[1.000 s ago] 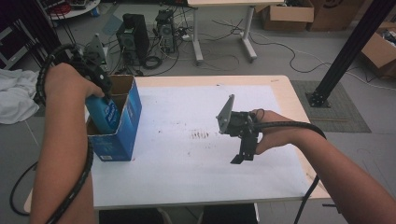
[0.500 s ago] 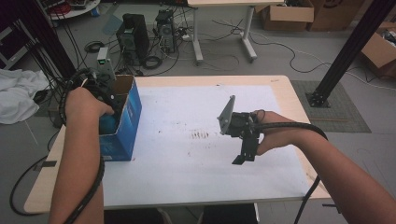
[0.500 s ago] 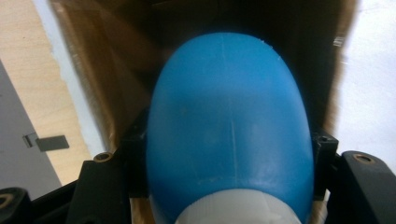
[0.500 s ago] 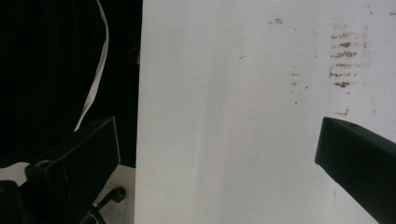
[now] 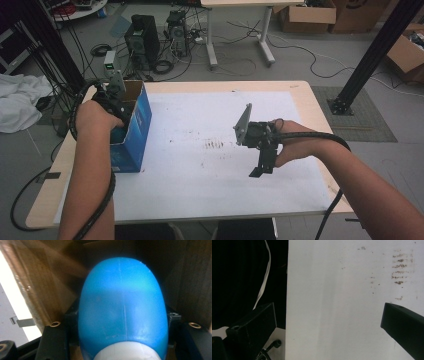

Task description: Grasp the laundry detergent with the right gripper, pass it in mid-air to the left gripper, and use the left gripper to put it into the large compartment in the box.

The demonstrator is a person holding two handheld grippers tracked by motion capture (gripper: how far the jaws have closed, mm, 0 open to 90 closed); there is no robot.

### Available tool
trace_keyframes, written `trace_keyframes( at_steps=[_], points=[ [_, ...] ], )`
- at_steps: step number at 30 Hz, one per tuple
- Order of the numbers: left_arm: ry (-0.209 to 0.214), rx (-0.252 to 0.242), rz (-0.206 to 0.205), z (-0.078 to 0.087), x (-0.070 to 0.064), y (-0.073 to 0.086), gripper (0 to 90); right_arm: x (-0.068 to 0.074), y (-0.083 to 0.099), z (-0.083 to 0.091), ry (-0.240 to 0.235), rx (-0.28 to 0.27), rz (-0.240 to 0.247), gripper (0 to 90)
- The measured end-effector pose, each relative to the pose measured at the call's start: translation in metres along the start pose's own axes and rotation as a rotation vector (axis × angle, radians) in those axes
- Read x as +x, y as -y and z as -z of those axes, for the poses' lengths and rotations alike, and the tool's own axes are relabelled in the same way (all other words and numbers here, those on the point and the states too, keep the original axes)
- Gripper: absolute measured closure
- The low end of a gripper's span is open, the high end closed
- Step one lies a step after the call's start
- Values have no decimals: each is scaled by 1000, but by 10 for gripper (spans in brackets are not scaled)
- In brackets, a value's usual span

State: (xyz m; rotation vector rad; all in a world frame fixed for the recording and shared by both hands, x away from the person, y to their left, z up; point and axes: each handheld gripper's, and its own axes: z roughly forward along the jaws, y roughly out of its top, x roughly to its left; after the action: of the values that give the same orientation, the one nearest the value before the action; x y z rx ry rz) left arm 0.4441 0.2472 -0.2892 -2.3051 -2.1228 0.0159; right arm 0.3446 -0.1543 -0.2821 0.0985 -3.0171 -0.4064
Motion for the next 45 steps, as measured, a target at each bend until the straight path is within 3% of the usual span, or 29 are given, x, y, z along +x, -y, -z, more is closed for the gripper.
trace_keyframes(
  at_steps=[5, 10, 24, 33, 45],
  points=[
    [7, 3, -5, 0, 1, 0, 380, 1, -2, 1, 4, -1, 5, 0],
    [28, -29, -2, 0, 6, 2, 379, 2, -2, 2, 8, -3, 2, 0],
    [34, -33, 21, 1, 6, 3, 370, 4, 0, 2, 10, 1, -7, 0],
    [33, -60, 26, 10, 4, 4, 314, 6, 2, 2, 11, -1, -7, 0],
    [-10, -72, 20, 24, -1, 6, 255, 6, 4, 2, 10, -5, -7, 0]
  ],
)
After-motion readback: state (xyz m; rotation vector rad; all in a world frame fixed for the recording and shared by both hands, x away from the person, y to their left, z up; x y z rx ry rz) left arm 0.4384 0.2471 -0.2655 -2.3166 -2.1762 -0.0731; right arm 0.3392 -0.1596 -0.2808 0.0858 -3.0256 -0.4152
